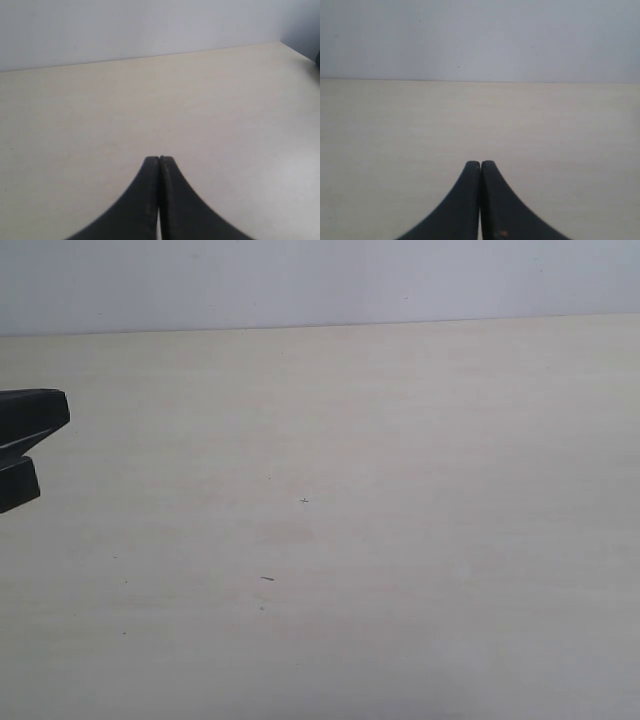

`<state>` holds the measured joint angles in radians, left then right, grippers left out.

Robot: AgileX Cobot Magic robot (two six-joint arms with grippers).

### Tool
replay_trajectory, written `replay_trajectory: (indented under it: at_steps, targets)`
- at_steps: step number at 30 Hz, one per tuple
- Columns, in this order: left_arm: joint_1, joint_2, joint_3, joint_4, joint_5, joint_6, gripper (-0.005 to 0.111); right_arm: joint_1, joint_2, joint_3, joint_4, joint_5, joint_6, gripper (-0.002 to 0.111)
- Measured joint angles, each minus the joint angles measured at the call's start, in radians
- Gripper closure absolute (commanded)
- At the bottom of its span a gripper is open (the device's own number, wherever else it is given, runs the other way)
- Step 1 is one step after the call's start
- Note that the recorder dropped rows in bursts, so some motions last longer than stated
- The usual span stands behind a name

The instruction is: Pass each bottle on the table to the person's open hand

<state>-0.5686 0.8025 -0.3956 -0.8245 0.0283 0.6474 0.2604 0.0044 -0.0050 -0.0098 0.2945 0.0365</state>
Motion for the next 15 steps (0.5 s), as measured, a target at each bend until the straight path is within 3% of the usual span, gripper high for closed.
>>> replay_trajectory:
  at_steps: [3,7,15]
  targets:
    - [0.02,-0.004,0.0,0.0,0.002,0.0,0.107,0.0,0.0,0.0,0.0,0.0,0.0,0.108]
    - [0.103,-0.051,0.0,0.0,0.056,0.0,0.107,0.0,0.0,0.0,0.0,0.0,0.0,0.108]
    - [0.36,-0.262,0.0,0.0,0.275,0.0,0.107,0.0,0.0,0.0,0.0,0.0,0.0,0.108]
